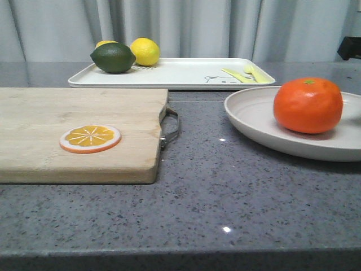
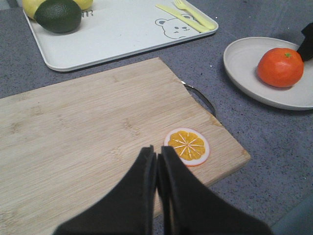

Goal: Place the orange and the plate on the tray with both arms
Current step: 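Move the right gripper to the plate rim farthest from the left arm, then grip the plate rim with the right gripper and lift it toward the tray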

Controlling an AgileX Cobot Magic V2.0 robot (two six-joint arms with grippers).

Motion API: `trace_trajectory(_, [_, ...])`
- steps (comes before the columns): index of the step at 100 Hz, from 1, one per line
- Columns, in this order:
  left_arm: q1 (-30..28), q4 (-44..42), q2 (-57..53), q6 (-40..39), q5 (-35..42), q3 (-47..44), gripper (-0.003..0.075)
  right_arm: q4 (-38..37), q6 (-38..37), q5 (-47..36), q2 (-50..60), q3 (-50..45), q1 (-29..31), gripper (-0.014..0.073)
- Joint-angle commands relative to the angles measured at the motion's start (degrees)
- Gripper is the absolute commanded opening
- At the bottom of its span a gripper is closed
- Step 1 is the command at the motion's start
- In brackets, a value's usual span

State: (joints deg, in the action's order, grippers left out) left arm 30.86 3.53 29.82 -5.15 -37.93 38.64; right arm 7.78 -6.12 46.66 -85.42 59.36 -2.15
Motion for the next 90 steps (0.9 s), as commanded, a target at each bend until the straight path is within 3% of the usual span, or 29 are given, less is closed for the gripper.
trace_trajectory(1, [-0.2, 0.2, 0.2, -0.5, 4.4, 1.5, -0.0019, -0.4, 0.4, -1.6, 1.5, 1.4, -0.1, -0.0049])
trace_trajectory(20, [-0.2, 0.2, 0.2, -0.5, 4.4, 1.5, -0.0019, 0.6, 0.4, -1.8, 1.5, 1.4, -0.1, -0.0071])
trace_trajectory(54, [-0.2, 0.2, 0.2, -0.5, 4.4, 1.5, -0.0019, 10.7, 4.7, -2.4, 1.6, 2.2, -0.1, -0.0071])
trace_trajectory(90, [-0.2, 0.8, 0.2, -0.5, 4.4, 1.5, -0.0019, 22.3, 9.2, -0.2, -4.1, 18.3, -0.1, -0.0071])
